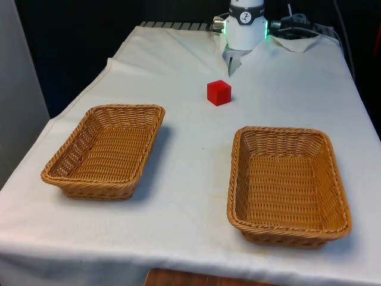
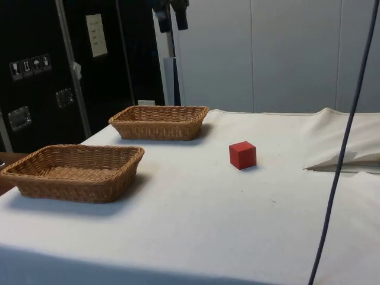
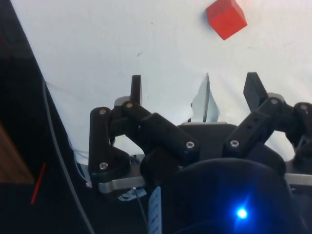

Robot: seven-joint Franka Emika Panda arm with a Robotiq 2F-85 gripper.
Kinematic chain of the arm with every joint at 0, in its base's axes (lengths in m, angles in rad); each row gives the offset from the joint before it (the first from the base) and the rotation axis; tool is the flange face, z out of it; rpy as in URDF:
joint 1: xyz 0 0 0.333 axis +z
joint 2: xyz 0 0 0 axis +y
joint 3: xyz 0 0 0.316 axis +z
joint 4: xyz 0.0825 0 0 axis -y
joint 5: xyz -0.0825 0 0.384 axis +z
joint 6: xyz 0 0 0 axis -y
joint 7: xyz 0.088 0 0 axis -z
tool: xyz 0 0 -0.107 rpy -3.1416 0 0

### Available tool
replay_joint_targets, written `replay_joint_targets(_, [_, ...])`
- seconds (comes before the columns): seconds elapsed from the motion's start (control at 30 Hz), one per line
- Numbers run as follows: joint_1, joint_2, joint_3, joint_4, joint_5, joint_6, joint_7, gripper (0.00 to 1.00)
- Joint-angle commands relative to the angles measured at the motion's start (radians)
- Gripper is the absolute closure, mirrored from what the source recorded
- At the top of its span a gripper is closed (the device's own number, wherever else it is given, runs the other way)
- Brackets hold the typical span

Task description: Pick up the red cube and place it into the right basket.

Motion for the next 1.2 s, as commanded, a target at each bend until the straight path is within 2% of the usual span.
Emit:
replay_joint_targets(0.0, [0.001, -0.020, 0.005, -0.023, -0.016, 0.019, 0.020, 0.00])
replay_joint_targets(0.2, [0.000, -0.061, 0.018, -0.074, -0.035, 0.030, 0.051, 0.00])
replay_joint_targets(0.23, [0.000, -0.048, 0.014, -0.060, -0.022, 0.014, 0.037, 0.00])
replay_joint_targets(0.3, [-0.001, -0.079, 0.023, -0.096, -0.042, 0.036, 0.064, 0.00])
replay_joint_targets(0.5, [-0.002, -0.111, 0.032, -0.136, -0.055, 0.046, 0.088, 0.00])
replay_joint_targets(0.53, [0.000, -0.101, 0.029, -0.125, -0.044, 0.030, 0.075, 0.00])
replay_joint_targets(0.6, [-0.002, -0.127, 0.037, -0.157, -0.061, 0.053, 0.100, 0.00])
replay_joint_targets(0.73, [-0.003, -0.152, 0.043, -0.188, -0.071, 0.059, 0.121, 0.00])
replay_joint_targets(0.8, [-0.003, -0.163, 0.046, -0.201, -0.076, 0.061, 0.130, 0.00])
replay_joint_targets(0.83, [-0.001, -0.154, 0.043, -0.191, -0.064, 0.046, 0.118, 0.00])
replay_joint_targets(0.87, [-0.003, -0.169, 0.048, -0.208, -0.078, 0.063, 0.134, 0.00])
replay_joint_targets(1.07, [-0.005, -0.205, 0.057, -0.253, -0.089, 0.075, 0.159, 0.00])
replay_joint_targets(1.1, [-0.003, -0.192, 0.052, -0.239, -0.077, 0.060, 0.144, 0.00])
replay_joint_targets(1.17, [-0.006, -0.216, 0.060, -0.265, -0.092, 0.079, 0.166, 0.00])
